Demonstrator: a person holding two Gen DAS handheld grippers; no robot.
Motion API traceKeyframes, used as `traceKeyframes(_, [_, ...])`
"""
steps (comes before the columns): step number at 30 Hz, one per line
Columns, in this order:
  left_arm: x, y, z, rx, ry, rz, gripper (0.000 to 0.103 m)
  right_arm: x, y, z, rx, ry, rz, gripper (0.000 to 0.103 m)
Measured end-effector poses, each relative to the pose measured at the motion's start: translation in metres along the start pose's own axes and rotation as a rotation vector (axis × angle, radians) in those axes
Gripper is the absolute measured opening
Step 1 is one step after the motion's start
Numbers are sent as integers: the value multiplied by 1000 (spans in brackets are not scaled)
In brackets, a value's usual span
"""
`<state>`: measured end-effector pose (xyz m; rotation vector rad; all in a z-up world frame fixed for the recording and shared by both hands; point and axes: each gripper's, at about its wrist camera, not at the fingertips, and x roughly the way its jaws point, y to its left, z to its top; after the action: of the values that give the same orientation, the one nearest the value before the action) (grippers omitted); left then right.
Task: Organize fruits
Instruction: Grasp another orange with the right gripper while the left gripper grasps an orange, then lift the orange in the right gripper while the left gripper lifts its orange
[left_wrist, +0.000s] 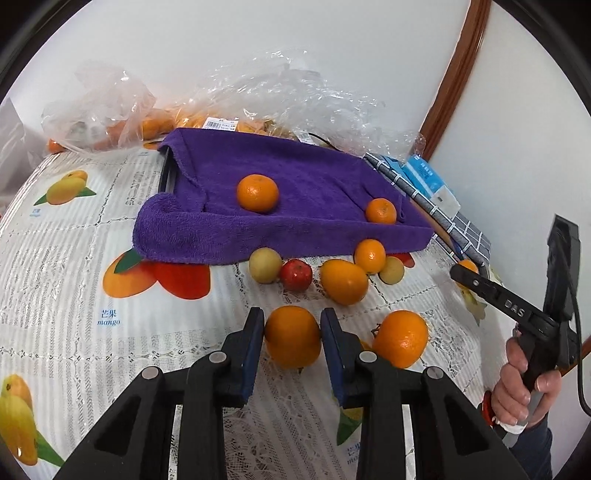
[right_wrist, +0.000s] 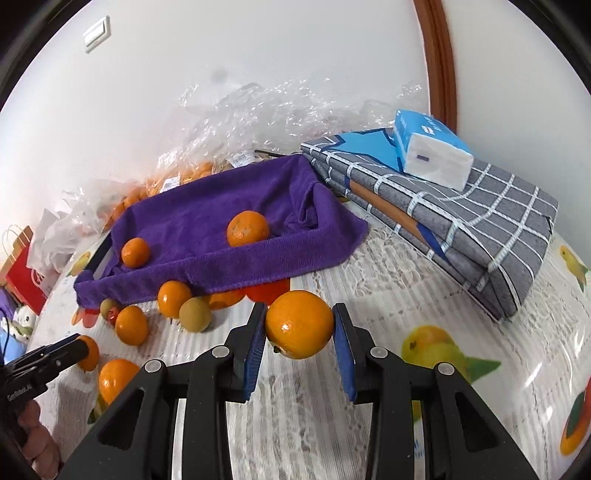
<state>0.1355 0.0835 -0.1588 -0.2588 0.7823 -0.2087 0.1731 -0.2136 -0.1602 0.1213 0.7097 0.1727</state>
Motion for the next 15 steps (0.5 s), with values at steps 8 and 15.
traceKeyframes(8, [3,-2,0,14,17,12,30,-11,-5,-10,38,0,7,35])
traceKeyframes(15, [7,-6,-1,34,33,4,30,-10,-4,-12,31,18,1,35])
